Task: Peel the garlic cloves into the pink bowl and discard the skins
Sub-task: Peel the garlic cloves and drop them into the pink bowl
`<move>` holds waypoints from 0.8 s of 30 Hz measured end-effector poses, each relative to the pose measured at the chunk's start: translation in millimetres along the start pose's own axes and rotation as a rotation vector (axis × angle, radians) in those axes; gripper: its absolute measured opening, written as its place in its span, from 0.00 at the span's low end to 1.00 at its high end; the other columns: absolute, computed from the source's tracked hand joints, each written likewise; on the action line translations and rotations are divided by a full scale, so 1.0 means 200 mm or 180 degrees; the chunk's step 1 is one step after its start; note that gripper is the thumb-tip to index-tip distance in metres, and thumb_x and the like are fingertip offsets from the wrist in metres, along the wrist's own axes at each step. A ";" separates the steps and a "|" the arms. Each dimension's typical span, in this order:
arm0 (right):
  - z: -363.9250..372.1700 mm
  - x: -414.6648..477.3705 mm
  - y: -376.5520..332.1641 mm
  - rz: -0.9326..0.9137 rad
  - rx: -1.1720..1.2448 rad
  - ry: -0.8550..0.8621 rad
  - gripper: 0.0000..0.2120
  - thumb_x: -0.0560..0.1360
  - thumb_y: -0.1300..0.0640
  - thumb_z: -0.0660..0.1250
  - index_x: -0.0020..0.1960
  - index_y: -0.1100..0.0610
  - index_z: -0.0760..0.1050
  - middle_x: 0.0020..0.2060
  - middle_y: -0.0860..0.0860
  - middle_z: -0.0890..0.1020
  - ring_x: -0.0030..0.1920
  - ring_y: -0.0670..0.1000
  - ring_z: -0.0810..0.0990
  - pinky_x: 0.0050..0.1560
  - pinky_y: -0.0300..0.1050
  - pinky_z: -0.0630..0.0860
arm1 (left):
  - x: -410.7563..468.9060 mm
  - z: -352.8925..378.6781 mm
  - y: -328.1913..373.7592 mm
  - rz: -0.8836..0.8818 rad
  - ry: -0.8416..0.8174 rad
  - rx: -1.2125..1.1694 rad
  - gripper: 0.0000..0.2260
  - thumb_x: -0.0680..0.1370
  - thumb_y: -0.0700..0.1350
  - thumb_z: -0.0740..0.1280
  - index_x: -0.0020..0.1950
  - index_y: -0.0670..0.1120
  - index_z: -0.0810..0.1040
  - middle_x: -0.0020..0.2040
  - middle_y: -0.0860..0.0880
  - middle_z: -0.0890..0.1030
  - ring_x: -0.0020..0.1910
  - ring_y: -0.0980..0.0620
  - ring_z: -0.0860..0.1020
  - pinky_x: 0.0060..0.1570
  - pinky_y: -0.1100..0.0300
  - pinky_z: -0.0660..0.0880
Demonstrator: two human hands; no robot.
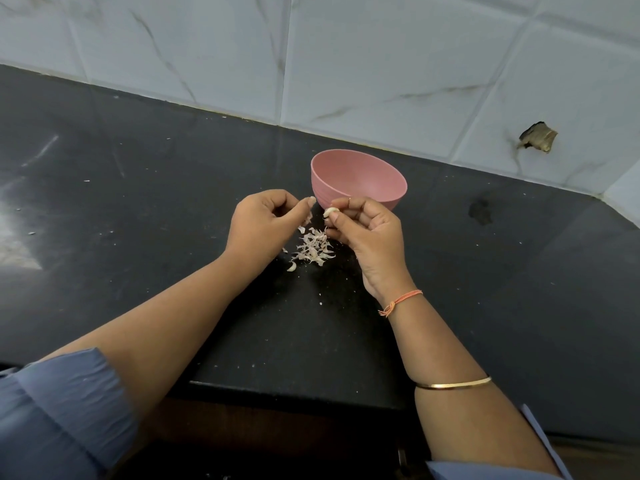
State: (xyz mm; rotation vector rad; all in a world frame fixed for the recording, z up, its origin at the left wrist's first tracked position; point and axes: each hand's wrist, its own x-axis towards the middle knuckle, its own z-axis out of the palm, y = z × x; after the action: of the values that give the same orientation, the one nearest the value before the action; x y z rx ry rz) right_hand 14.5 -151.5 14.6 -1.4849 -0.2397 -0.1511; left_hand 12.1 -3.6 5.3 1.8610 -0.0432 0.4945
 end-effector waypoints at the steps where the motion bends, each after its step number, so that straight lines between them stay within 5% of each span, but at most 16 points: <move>1: 0.00 0.00 0.00 0.0006 0.0002 0.0002 0.07 0.72 0.70 0.67 0.48 0.61 0.78 0.39 0.53 0.82 0.39 0.45 0.81 0.45 0.42 0.81 | 0.00 0.00 0.00 0.0059 -0.0070 0.0013 0.10 0.74 0.50 0.69 0.37 0.45 0.81 0.35 0.47 0.82 0.37 0.48 0.79 0.40 0.57 0.76; 5: 0.00 0.00 0.00 -0.0031 -0.0081 -0.0011 0.07 0.72 0.69 0.68 0.48 0.61 0.79 0.41 0.53 0.82 0.41 0.46 0.82 0.43 0.41 0.81 | -0.02 0.01 0.02 0.0279 -0.0316 -0.0005 0.02 0.74 0.42 0.71 0.45 0.48 0.82 0.40 0.53 0.83 0.41 0.57 0.80 0.42 0.71 0.75; 16: 0.00 -0.01 -0.01 -0.0030 -0.0102 -0.0076 0.07 0.72 0.71 0.67 0.47 0.63 0.79 0.40 0.55 0.82 0.42 0.47 0.82 0.45 0.39 0.80 | -0.03 0.00 0.03 0.0252 -0.0465 -0.0059 0.04 0.74 0.40 0.70 0.42 0.49 0.82 0.37 0.55 0.82 0.37 0.62 0.80 0.39 0.71 0.76; 24: 0.01 -0.01 -0.01 -0.0033 -0.0092 -0.0029 0.10 0.72 0.71 0.67 0.48 0.58 0.75 0.37 0.54 0.82 0.39 0.47 0.82 0.41 0.39 0.80 | -0.02 0.01 0.01 0.0224 -0.0410 0.0078 0.03 0.73 0.42 0.71 0.40 0.49 0.82 0.37 0.52 0.83 0.38 0.54 0.81 0.40 0.63 0.78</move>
State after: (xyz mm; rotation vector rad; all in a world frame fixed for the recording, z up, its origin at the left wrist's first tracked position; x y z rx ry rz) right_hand 12.8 -149.1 15.8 -1.5134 -0.2536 -0.1569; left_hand 8.8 -7.6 6.0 1.9185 -0.1903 0.4245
